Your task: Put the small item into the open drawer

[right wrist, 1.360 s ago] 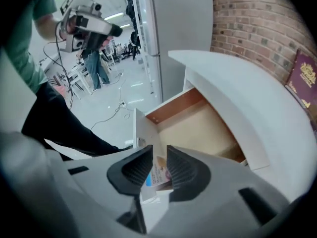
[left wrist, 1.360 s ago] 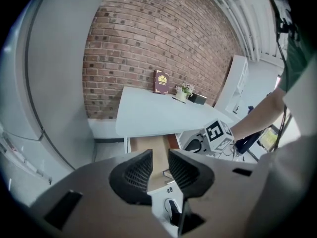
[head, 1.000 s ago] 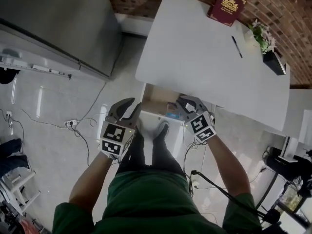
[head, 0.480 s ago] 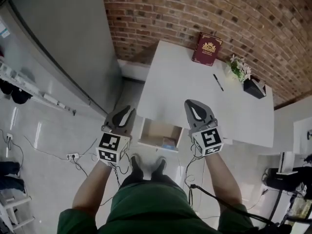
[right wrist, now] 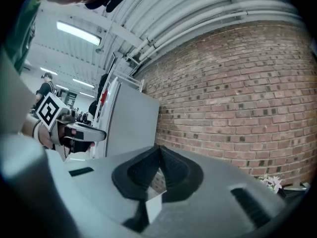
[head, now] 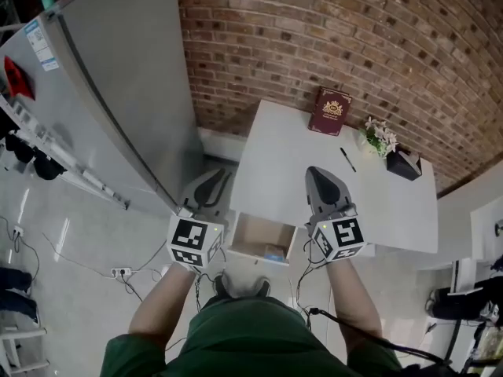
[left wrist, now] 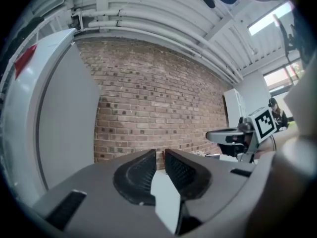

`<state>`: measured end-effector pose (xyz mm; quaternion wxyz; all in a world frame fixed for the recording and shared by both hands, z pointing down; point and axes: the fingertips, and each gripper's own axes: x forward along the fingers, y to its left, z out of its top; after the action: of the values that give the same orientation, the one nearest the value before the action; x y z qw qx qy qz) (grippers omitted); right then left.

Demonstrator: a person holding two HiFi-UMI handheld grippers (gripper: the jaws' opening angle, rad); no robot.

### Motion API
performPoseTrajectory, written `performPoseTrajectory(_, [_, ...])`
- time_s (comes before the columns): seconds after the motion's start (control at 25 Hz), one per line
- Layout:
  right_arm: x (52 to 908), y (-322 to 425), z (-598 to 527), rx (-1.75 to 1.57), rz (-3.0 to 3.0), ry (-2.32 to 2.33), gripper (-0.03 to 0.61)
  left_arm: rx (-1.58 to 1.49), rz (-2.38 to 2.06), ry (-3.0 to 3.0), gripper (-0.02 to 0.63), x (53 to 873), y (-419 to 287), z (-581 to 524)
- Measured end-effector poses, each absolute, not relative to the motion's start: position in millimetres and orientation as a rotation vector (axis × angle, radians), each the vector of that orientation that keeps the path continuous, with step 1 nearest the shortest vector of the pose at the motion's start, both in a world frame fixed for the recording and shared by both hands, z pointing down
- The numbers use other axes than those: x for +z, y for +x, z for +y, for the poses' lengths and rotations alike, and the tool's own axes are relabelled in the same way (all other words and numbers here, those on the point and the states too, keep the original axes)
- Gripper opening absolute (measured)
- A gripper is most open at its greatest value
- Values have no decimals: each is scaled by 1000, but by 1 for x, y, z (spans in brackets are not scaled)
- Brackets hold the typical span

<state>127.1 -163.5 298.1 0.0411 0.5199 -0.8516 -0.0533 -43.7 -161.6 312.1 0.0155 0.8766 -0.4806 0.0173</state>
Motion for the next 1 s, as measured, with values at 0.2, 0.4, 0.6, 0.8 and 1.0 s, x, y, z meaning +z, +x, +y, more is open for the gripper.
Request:
performPoseTrajectory(0.2, [281, 127, -155, -108, -2650, 1677, 5, -65, -1533, 2781, 46, 274, -37, -156])
performPoseTrajectory(0.4, [266, 134, -149, -78, -2678, 1759, 5, -137, -1553, 2811, 35, 250, -29, -153])
performPoseTrajectory(0.6, [255, 138, -144, -135, -2679, 1768, 3, -188, -1561, 2816, 28, 238, -17, -153])
performPoseTrajectory(0.8, [252, 142, -144, -178, -2706, 1758, 3, -182, -1575, 2808, 28, 239, -9, -156])
performPoseTrajectory(1.0, [255, 142, -149, -185, -2733, 1726, 3, -159, -1618, 2777, 28, 246, -11, -159])
